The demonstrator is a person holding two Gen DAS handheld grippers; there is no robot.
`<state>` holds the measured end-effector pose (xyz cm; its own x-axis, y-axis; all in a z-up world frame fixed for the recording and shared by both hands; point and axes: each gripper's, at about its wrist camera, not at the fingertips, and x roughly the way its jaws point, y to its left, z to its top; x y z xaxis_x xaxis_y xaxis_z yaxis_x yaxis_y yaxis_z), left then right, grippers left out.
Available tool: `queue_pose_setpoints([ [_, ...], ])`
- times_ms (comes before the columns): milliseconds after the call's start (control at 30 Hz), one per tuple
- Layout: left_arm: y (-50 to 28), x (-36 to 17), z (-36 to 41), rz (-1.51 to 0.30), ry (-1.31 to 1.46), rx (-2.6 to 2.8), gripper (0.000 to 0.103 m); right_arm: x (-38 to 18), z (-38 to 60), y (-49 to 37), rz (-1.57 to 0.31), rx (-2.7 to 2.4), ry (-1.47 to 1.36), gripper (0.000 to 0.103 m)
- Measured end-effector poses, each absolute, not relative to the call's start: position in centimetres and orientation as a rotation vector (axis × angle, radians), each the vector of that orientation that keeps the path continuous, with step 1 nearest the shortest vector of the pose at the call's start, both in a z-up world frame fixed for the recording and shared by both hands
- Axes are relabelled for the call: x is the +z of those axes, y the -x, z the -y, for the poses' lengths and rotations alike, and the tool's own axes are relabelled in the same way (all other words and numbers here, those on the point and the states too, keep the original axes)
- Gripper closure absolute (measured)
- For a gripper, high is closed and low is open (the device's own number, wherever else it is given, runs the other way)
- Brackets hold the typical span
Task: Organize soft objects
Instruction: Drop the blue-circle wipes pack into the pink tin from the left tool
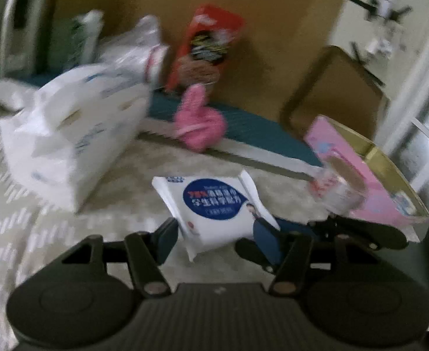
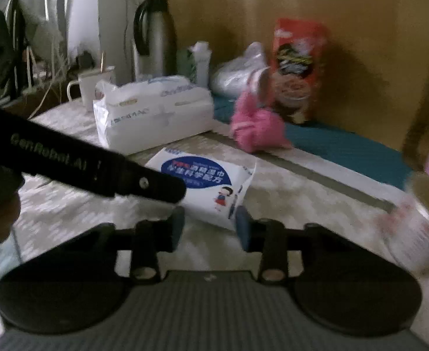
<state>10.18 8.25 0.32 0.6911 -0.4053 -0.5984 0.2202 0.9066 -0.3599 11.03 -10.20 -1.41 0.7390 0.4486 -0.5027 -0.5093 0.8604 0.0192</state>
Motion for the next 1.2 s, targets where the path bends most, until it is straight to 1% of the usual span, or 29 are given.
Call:
queue_pose_setpoints([
  [167,-8.6,3.0,-3.1,-0.67,0.206,-0.487,0.047,0.0,15.1,-5.5,-0.381,0.385,0.107,0.068],
  [300,-8.6,5.6,3.3,-0.611,0.109,-0.597,0.047,1.5,19.8,-2.6,-0.277,0.236,0.076,0.068],
  [400,-9.2,6.7,8.4,-0.589,0.048,-0.673,0.046,2.4,23.5,-1.3,-0.222,0.13,0.08,0.068],
  [500,-10.1,7.1,13.5,-0.587,0.017,-0.746,0.045,2.6,27.4,-0.7,-0.213,0.036,0.05,0.068],
  [667,-13.1,6.8,21.4,-0.572,-0.05,-0.775,0.045,2.3,33.5,-2.6,-0.235,-0.065,-0.012,0.068],
  [700,-13.8,6.8,22.9,-0.552,-0.071,-0.755,0.041,2.3,34.4,-3.8,-0.237,-0.089,0.0,0.068],
  [733,-14.8,6.5,24.7,-0.523,-0.112,-0.716,0.032,2.1,35.0,-5.5,-0.246,-0.119,0.036,0.066],
  [767,-15.7,6.2,26.1,-0.515,-0.157,-0.686,0.03,1.9,35.7,-7.7,-0.275,-0.144,0.061,0.067],
  [800,-16.7,5.7,27.2,-0.528,-0.196,-0.647,0.034,1.7,36.6,-8.7,-0.295,-0.169,0.059,0.067],
  [833,-17.6,5.4,28.0,-0.556,-0.211,-0.608,0.04,1.6,37.3,-9.8,-0.311,-0.2,0.054,0.067],
  [867,-18.1,5.2,28.0,-0.59,-0.191,-0.594,0.04,1.6,37.9,-10.3,-0.318,-0.216,0.047,0.067],
  [967,-17.5,5.4,25.8,-0.606,-0.096,-0.64,0.038,1.9,38.9,-7.8,-0.27,-0.19,-0.008,0.067],
  [1200,-13.0,5.4,21.8,-0.619,-0.086,-0.663,0.036,1.9,38.8,-2.6,-0.242,-0.138,-0.108,0.067],
])
